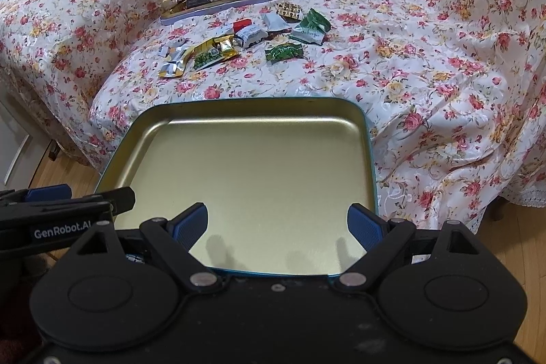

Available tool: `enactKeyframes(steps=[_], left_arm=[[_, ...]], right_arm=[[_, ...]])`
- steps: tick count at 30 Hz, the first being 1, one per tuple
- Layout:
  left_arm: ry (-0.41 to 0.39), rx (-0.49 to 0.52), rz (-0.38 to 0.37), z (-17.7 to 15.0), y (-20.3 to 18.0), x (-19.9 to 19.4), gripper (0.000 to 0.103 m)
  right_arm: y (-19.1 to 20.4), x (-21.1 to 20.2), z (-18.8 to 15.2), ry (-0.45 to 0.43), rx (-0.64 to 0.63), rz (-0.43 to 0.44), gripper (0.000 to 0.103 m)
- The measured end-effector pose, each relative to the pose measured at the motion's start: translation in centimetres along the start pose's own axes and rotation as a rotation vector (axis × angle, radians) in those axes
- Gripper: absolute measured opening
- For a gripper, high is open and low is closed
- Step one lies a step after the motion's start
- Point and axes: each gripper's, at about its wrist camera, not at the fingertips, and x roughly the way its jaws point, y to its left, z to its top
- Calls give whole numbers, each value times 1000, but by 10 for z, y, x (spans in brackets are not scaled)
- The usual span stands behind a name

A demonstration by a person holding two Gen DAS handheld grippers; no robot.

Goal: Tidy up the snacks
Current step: 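Carry both tools over the empty gold tray toward the scattered snacks, then grasp the silver-yellow packet with left tool while right tool grasps green Suibianguo packet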

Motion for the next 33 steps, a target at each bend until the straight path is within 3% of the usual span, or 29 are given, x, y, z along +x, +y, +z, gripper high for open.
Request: enactKeyframes(steps=[7,16,25,33], left_arm=[[102,-89,-51,-1,15,21,85],[169,-71,-38,-2,18,33,81],[102,-53,-23,28,28,24,81],[34,-59,20,72,40,40,81]], right_arm=[[-6,12,1,50,25,-3,93],[-10,32,5,135,30,13,93],[-11,41,23,194,56,34,92],[-10,53,63,176,28,31,91]])
